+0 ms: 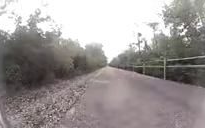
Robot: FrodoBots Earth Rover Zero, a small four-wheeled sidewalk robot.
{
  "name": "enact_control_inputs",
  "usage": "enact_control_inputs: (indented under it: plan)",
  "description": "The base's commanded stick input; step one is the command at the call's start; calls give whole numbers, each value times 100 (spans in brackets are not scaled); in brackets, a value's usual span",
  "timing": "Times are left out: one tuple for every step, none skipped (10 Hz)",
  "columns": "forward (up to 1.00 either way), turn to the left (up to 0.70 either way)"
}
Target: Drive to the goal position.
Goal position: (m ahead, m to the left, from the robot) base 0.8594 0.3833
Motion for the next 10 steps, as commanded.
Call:
enact_control_inputs:
  plan:
    - [6, 0]
    - [6, 0]
    - [6, 0]
    - [6, 0]
    - [6, 0]
    - [6, 0]
    - [6, 0]
    - [6, 0]
    - [6, 0]
    - [6, 0]
